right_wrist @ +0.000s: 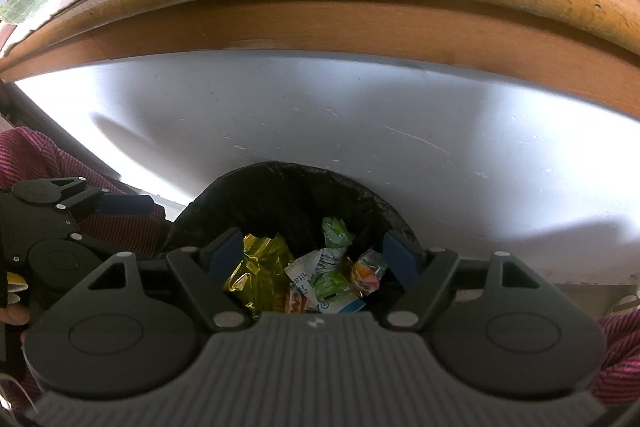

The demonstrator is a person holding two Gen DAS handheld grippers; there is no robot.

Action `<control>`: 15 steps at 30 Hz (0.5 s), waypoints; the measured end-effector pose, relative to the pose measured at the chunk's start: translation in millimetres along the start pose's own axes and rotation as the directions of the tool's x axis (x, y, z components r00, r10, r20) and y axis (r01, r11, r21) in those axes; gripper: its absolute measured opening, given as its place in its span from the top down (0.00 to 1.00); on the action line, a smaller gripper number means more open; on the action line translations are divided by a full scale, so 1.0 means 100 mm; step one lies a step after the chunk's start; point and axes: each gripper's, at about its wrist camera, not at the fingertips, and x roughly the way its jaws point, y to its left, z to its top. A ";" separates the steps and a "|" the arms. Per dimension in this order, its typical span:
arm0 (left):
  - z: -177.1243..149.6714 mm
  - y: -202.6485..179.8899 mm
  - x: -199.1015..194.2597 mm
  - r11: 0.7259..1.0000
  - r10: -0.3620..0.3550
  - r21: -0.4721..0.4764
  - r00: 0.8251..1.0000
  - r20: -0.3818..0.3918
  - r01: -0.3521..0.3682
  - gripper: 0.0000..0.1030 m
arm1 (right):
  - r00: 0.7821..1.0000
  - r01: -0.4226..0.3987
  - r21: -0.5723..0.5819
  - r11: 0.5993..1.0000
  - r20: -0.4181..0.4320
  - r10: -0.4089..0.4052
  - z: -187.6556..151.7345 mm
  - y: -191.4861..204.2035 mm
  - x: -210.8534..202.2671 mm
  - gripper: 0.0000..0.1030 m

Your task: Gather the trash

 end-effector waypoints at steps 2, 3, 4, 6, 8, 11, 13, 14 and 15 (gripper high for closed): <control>0.00 0.00 0.00 1.000 -0.006 -0.002 1.000 0.001 0.006 0.17 | 1.000 0.000 0.000 1.000 0.000 0.000 0.00 0.00 0.00 0.18; 0.00 0.00 0.00 1.000 -0.011 -0.004 1.000 0.002 0.011 0.17 | 1.000 0.000 0.001 1.000 0.001 0.000 -0.01 0.00 0.00 0.18; 0.01 0.01 0.00 1.000 -0.017 -0.006 1.000 0.004 0.017 0.17 | 1.000 0.000 -0.001 1.000 0.000 0.000 0.00 0.00 0.00 0.18; 0.01 0.00 0.00 1.000 -0.024 -0.009 1.000 0.008 0.024 0.17 | 1.000 0.001 0.000 1.000 0.000 -0.001 0.00 0.00 0.00 0.18; 0.01 -0.01 -0.02 1.000 -0.030 -0.007 0.999 0.017 0.030 0.17 | 1.000 0.001 0.002 1.000 0.000 -0.001 -0.01 -0.01 0.00 0.18; 0.02 -0.03 -0.03 1.000 -0.031 0.003 0.999 0.029 0.031 0.17 | 1.000 0.003 0.004 1.000 0.002 -0.003 -0.01 -0.01 0.01 0.18; 0.01 -0.05 -0.04 1.000 -0.021 0.006 0.999 0.028 0.021 0.17 | 1.000 0.004 0.005 1.000 0.004 -0.004 -0.01 -0.02 0.01 0.18; 0.01 -0.06 -0.03 1.000 -0.023 0.013 1.000 0.019 0.022 0.17 | 1.000 0.005 0.005 1.000 0.004 -0.005 -0.01 -0.02 0.01 0.18; 0.01 -0.07 -0.03 1.000 -0.026 0.015 1.000 0.016 0.025 0.17 | 1.000 0.004 0.006 1.000 0.004 -0.004 -0.01 -0.02 0.01 0.18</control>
